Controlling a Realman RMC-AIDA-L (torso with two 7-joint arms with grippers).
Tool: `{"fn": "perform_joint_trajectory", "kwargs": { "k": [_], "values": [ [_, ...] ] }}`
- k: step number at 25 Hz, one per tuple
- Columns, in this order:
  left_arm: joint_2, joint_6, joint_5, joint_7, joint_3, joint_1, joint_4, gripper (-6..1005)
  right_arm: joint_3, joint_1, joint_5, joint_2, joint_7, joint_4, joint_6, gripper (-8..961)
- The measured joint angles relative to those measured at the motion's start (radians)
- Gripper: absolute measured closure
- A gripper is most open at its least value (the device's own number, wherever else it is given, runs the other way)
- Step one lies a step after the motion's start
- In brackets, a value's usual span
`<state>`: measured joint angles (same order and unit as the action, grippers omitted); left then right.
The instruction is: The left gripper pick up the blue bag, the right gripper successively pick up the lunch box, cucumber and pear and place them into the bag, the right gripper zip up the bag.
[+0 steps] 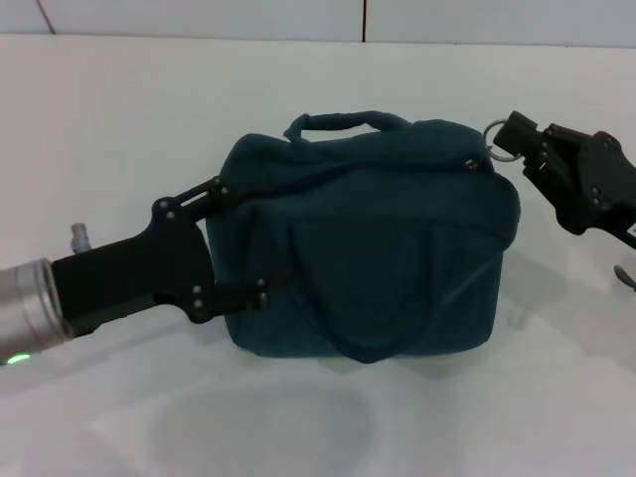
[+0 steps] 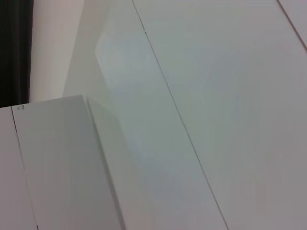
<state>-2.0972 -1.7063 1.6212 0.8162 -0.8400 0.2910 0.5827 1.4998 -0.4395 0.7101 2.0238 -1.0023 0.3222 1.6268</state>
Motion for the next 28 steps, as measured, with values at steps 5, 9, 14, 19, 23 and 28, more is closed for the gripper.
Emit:
{"fn": "perform_joint_trajectory", "kwargs": {
  "k": [5, 9, 14, 19, 23, 28],
  "values": [
    [-0.001, 0.03, -0.027, -0.129, -0.002, 0.009, -0.051, 133, 0.001, 0.001, 0.0, 0.001, -0.011, 0.0, 0.009, 942],
    [-0.002, 0.03, -0.053, -0.198, -0.005, 0.008, -0.069, 185, 0.002, 0.006, 0.0, 0.001, -0.015, 0.0, 0.012, 943],
    [0.003, 0.018, -0.107, -0.217, -0.043, 0.007, -0.082, 368, 0.004, 0.008, 0.0, 0.001, -0.021, 0.0, 0.012, 942],
    [0.003, 0.003, -0.117, -0.218, -0.046, 0.008, -0.082, 499, 0.005, 0.008, 0.0, 0.0, -0.024, -0.002, 0.013, 942],
    [0.002, 0.002, -0.135, -0.218, -0.046, 0.007, -0.092, 596, -0.001, 0.009, 0.0, -0.001, -0.024, -0.011, 0.013, 943],
    [0.005, 0.001, -0.214, -0.219, -0.046, 0.003, -0.141, 679, -0.003, 0.021, -0.009, -0.001, -0.019, -0.011, 0.013, 943]
  ]
}}
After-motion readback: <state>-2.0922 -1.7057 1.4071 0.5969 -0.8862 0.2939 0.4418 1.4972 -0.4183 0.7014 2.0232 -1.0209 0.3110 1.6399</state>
